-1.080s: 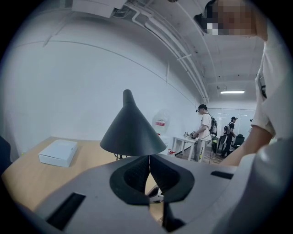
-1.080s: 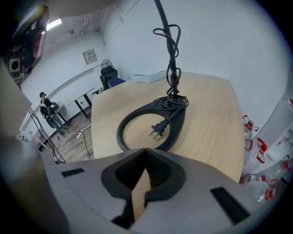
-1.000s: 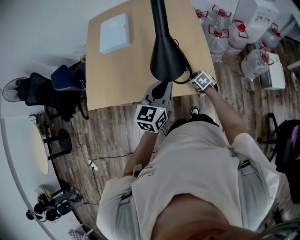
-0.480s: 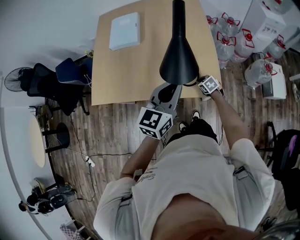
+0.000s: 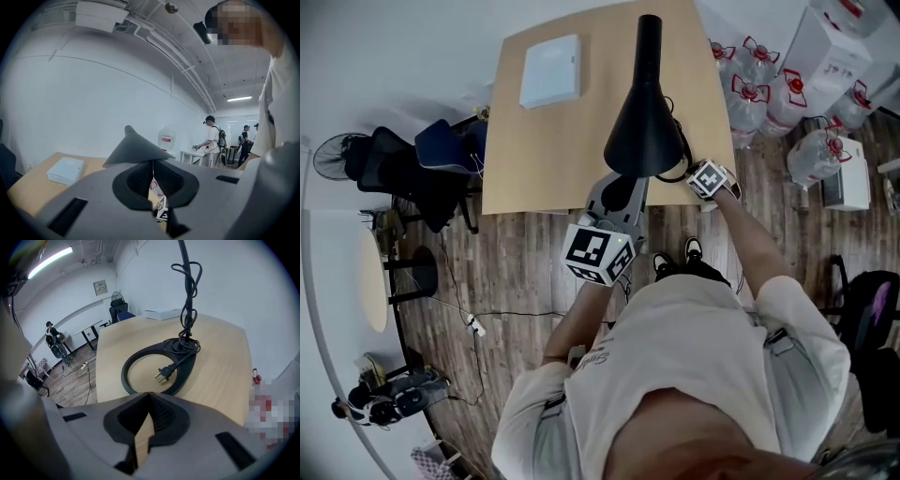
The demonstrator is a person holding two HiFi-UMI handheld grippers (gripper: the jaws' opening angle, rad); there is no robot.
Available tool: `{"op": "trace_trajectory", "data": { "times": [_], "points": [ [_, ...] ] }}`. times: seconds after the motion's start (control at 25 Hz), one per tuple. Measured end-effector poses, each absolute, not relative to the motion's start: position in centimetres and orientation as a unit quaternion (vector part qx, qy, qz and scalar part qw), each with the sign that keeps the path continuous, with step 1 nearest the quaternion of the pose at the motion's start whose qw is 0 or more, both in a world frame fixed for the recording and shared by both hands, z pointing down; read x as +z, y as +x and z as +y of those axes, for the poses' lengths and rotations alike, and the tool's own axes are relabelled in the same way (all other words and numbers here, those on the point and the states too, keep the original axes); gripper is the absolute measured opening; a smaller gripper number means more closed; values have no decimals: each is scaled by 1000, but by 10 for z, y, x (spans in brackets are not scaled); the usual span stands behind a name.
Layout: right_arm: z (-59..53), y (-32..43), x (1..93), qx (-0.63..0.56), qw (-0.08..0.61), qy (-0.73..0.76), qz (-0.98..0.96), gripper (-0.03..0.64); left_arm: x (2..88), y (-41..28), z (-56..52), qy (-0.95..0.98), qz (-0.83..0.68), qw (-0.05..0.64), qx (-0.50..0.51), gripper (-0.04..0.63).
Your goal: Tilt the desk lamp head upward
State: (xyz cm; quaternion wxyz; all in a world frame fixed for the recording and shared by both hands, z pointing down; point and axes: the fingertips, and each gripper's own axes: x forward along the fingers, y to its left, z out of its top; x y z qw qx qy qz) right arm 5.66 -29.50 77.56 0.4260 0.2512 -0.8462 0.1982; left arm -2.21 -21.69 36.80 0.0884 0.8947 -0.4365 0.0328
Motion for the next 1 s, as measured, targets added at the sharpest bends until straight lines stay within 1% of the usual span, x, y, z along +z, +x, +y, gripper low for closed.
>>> {"op": "trace_trajectory", "data": {
  "times": [0.16, 0.32, 0.64, 1.0],
  "points": [
    [-293, 55, 777, 212, 433, 245, -841, -4, 353, -17, -220, 892, -445, 76, 17, 15],
    [-293, 54, 778, 199, 451, 231, -839, -5, 336, -15, -223, 892, -448, 61, 8, 15],
    [-293, 52, 777, 195, 466, 212, -837, -4, 301, -16, -224, 897, -439, 46, 0, 15],
    [-295, 51, 776, 206, 463, 217, -835, -5, 268, -16, -231, 902, -431, 20, -8, 15]
  ]
}}
